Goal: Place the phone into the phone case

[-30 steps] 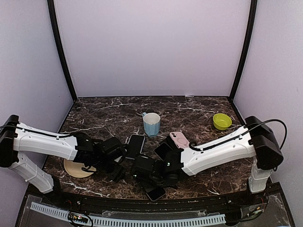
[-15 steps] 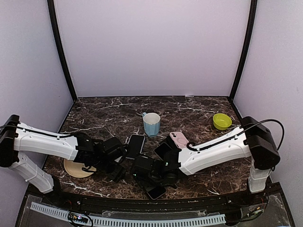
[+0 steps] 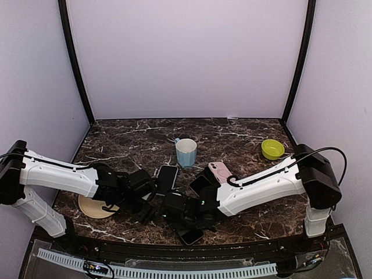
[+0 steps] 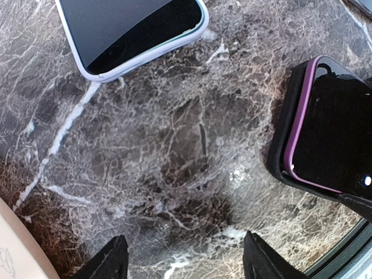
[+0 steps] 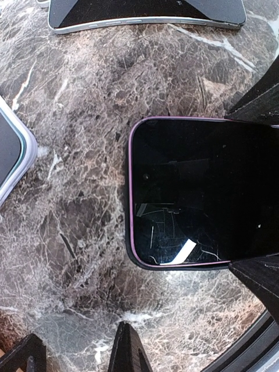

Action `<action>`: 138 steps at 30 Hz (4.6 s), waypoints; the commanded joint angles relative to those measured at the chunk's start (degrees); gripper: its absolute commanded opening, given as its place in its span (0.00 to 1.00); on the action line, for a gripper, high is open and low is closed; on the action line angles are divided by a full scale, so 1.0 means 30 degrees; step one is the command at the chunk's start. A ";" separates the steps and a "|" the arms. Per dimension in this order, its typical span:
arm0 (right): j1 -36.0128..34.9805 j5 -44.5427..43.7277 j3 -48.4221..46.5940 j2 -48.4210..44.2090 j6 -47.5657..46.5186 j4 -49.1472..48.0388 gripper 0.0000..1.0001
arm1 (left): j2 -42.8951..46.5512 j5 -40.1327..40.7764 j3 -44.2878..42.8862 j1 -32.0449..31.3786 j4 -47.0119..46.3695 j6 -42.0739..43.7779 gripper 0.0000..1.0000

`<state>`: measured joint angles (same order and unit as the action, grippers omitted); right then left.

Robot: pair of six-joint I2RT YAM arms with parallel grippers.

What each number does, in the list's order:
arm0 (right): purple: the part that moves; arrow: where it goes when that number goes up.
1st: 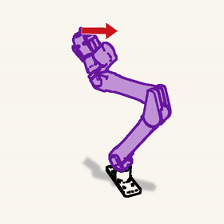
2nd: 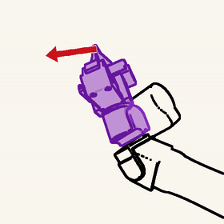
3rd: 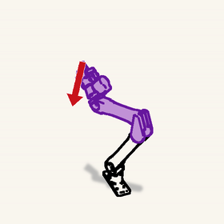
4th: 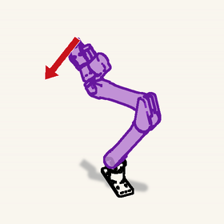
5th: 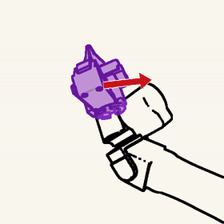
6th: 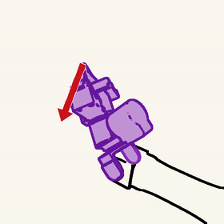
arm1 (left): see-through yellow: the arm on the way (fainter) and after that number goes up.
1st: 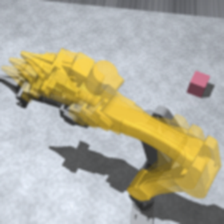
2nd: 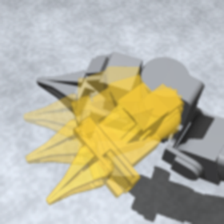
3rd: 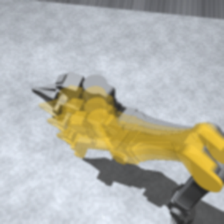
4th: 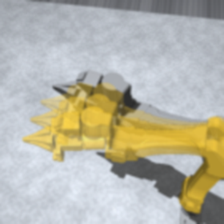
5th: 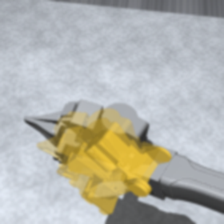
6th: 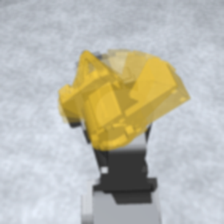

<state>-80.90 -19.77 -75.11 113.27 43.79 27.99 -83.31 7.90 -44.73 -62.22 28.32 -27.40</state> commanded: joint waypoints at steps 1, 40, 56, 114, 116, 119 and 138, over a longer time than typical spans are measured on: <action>0.0308 -0.0854 0.0408 0.1084 0.0220 -0.0744 0.27 | -0.0177 -0.0165 0.0036 0.0047 -0.0049 0.0237 0.70; 0.1045 0.6125 0.7594 -0.5725 0.3173 -0.4380 0.27 | -0.3466 -0.3746 -0.0670 -0.5214 -0.4838 0.0716 0.38; -0.0537 0.3532 0.6469 -0.1989 0.4686 -0.0678 0.07 | -0.3388 -0.2331 -0.0315 -0.5324 -0.5639 -0.0259 0.36; -0.0101 0.4110 0.2127 -0.2574 0.1593 0.3443 0.62 | 0.3468 0.0351 0.1291 -0.3733 -0.2503 -0.3800 0.65; -0.0067 0.3429 0.0817 -0.3364 0.1269 0.3746 0.75 | 0.4297 0.0761 0.1159 -0.3271 -0.1500 -0.3957 0.65; -0.0046 0.2913 -0.0077 -0.3194 0.1199 0.3803 0.98 | 0.5316 0.1404 0.0797 -0.2503 -0.0560 -0.4152 0.69; 0.0205 0.3414 -0.0888 0.1812 0.0496 0.3727 0.81 | 0.5354 0.0754 0.0177 -0.1380 -0.0172 -0.3321 0.71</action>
<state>-80.58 -11.38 -80.16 116.09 45.28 39.00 -66.70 11.11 -43.03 -66.59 26.92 -38.37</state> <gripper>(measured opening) 0.848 0.709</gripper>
